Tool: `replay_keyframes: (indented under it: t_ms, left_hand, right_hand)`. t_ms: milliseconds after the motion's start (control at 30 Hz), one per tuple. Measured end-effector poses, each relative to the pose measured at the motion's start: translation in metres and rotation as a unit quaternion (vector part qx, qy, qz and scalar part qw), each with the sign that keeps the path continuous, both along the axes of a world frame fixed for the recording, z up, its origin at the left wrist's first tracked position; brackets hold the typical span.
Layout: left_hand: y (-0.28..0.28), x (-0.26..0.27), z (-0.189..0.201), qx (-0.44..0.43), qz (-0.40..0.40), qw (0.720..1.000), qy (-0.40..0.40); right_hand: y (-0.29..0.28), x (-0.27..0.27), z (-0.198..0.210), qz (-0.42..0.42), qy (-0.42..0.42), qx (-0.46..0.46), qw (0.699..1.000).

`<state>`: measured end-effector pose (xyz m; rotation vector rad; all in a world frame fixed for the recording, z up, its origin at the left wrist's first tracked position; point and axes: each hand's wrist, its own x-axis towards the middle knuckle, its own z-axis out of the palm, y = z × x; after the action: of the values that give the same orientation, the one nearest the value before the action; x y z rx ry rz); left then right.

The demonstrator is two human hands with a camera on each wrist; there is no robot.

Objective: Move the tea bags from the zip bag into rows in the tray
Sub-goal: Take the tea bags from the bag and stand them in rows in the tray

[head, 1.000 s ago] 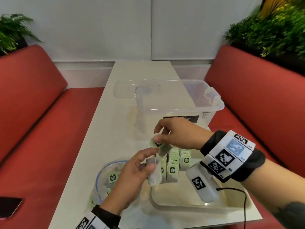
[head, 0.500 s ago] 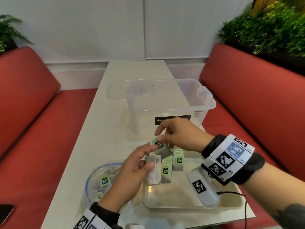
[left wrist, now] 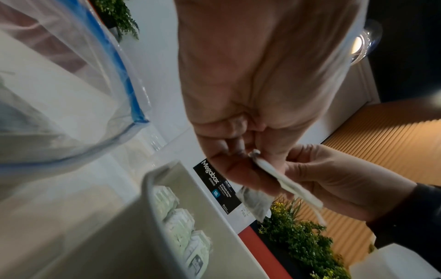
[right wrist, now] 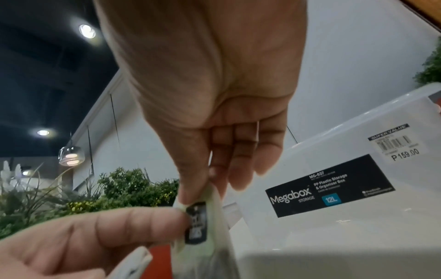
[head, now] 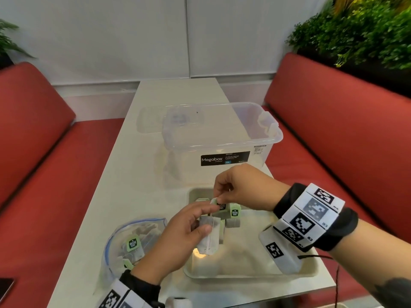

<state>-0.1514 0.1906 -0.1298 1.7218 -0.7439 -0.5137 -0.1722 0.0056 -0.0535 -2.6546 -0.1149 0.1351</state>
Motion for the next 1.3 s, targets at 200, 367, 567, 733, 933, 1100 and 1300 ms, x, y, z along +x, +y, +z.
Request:
replay_keyframes:
  t_ms: [200, 367, 567, 733, 933, 1100, 1300]
  left_hand:
    - [0.0, -0.003, -0.018, 0.025, 0.041, 0.999, -0.015]
    - [0.005, -0.007, -0.024, 0.022, 0.068, 0.997, -0.011]
    - [0.006, -0.008, -0.027, 0.028, 0.076, 0.997, -0.014]
    - [0.006, -0.009, -0.026, 0.023, 0.089, 0.996, 0.005]
    - [0.005, -0.011, -0.023, 0.002, 0.105, 0.992, 0.062]
    - [0.005, -0.009, -0.022, -0.011, 0.132, 0.988, 0.081]
    - [0.006, -0.002, -0.021, -0.028, 0.199, 0.974, 0.108]
  right_hand:
    - [-0.018, 0.005, -0.015, -0.031, 0.07, -0.143, 0.987]
    - [-0.024, 0.014, -0.043, -0.039, 0.146, -0.196, 0.969]
    - [-0.024, 0.026, -0.065, -0.044, 0.193, -0.194, 0.961]
    - [-0.024, 0.027, -0.073, -0.057, 0.171, -0.22, 0.959]
    - [-0.026, 0.026, -0.079, -0.054, 0.171, -0.225, 0.958]
    - [-0.035, 0.024, -0.076, -0.065, 0.141, -0.228, 0.961]
    - [-0.025, 0.005, -0.051, -0.019, 0.059, -0.16, 0.985]
